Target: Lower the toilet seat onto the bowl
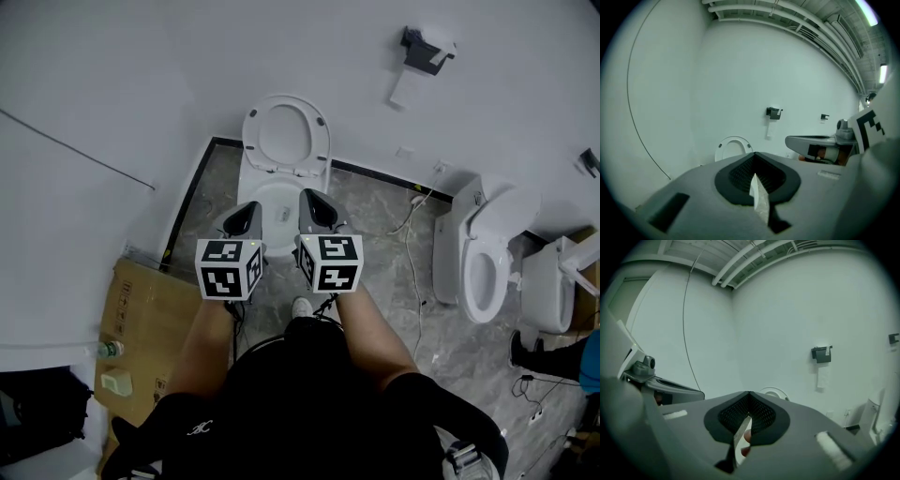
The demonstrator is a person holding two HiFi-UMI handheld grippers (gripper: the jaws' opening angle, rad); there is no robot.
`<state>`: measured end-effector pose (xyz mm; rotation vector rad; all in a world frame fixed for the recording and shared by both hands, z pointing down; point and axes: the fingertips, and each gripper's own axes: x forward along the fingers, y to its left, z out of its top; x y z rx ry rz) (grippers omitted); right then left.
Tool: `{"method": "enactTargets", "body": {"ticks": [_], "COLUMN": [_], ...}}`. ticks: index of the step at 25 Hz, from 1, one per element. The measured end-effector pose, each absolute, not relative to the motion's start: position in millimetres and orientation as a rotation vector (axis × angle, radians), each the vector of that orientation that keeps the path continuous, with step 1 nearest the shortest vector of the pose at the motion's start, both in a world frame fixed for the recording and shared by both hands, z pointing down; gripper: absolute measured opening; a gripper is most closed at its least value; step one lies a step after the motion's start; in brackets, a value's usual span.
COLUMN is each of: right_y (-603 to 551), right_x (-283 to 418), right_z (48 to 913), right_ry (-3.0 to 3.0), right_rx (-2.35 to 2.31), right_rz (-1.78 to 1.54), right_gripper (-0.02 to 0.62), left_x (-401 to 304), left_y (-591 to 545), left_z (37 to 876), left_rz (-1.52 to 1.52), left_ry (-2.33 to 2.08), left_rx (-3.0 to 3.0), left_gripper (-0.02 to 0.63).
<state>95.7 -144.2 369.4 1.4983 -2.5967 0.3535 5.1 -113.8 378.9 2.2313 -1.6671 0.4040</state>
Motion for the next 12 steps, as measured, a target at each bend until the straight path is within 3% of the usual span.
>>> {"method": "enactTargets", "body": {"ticks": [12], "right_y": [-218.2], "right_x": [100.5], "right_z": [373.6], "right_ry": [-2.566], "right_rx": [1.414], "right_rz": [0.313], "right_gripper": [0.006], "left_x": [3.5], "left_y": [-161.2], "left_z": [390.2], "left_rz": [0.406], "left_ry": [-1.689], "left_rx": [2.139], "left_gripper": [0.008]}}
